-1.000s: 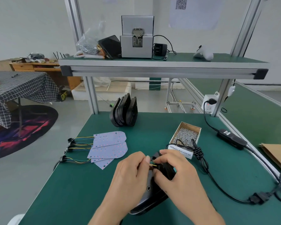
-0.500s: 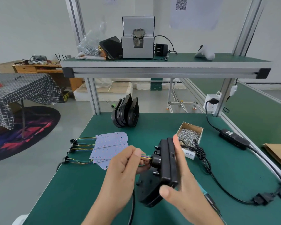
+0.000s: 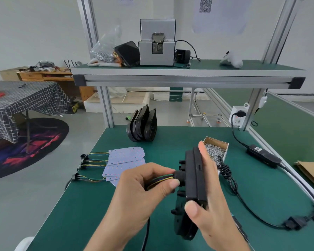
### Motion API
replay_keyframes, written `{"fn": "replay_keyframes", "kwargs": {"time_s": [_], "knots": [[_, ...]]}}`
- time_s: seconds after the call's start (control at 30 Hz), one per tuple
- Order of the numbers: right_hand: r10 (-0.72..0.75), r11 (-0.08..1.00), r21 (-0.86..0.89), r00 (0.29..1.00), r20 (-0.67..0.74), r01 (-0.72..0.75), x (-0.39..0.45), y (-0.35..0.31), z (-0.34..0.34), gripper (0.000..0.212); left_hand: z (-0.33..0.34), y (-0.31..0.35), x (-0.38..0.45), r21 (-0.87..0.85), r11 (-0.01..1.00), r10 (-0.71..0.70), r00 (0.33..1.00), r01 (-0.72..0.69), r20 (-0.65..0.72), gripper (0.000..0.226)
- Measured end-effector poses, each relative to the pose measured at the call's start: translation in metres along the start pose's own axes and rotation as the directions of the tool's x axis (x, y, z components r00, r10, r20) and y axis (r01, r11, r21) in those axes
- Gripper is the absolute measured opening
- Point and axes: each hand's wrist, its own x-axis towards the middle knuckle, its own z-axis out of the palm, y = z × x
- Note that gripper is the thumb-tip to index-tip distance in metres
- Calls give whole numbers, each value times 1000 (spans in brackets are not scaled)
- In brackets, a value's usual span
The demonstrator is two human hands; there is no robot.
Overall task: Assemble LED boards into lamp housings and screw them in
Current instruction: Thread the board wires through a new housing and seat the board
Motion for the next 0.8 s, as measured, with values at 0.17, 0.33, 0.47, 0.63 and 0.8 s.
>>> {"fn": "replay_keyframes", "kwargs": {"time_s": [0.17, 0.33, 0.47, 0.63, 0.8], "knots": [[-20, 1000, -10, 999, 50, 20, 1, -6, 0, 116, -7, 8, 2, -12, 1000, -20, 999, 21, 43, 28], [-23, 999, 38, 994, 105, 19, 4, -5, 2, 116, -13, 16, 1, 109, 993, 31, 999, -32, 9, 27], [-21, 996, 84, 997, 70, 15, 2, 7, 5, 111, -15, 22, -3, 412, 896, 159, 986, -163, 44, 27], [90, 974, 207, 996, 21, -93, 0, 26, 16, 113, -12, 22, -3, 412, 869, 281, 959, -274, 44, 22], [165, 961, 223, 986, 28, -167, -2, 32, 14, 105, -9, 15, -2, 446, 816, 401, 916, -368, 21, 21]]}}
